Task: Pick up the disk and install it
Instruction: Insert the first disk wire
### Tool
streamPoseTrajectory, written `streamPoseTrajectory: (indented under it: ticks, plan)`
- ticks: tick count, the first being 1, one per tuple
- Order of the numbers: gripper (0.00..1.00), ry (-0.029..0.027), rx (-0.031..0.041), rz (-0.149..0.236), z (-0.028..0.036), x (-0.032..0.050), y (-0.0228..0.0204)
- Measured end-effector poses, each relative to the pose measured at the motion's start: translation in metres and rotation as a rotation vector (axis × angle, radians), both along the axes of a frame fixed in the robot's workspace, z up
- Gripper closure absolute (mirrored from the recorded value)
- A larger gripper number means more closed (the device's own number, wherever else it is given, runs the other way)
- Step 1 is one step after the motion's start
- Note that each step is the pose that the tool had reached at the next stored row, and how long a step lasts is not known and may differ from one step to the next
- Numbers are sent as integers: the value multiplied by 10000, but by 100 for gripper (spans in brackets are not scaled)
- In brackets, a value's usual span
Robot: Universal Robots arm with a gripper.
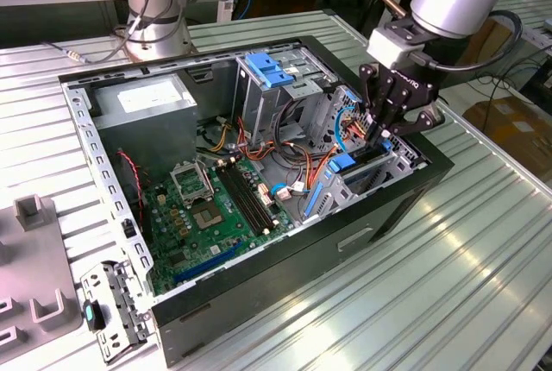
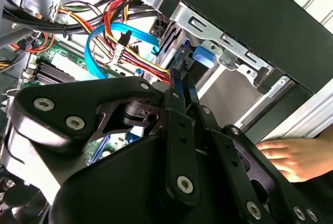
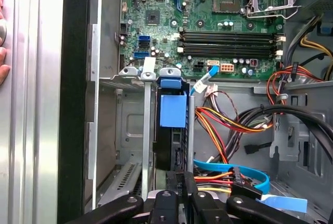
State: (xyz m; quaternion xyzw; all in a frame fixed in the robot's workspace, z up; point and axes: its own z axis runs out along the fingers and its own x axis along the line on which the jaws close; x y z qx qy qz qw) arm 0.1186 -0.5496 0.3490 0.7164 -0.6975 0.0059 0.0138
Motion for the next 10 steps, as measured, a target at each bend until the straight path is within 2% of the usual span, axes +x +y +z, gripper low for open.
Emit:
streamPoseTrajectory:
  ticks: [10]
  plan:
    - [84,0,2,0,-44,0,-4]
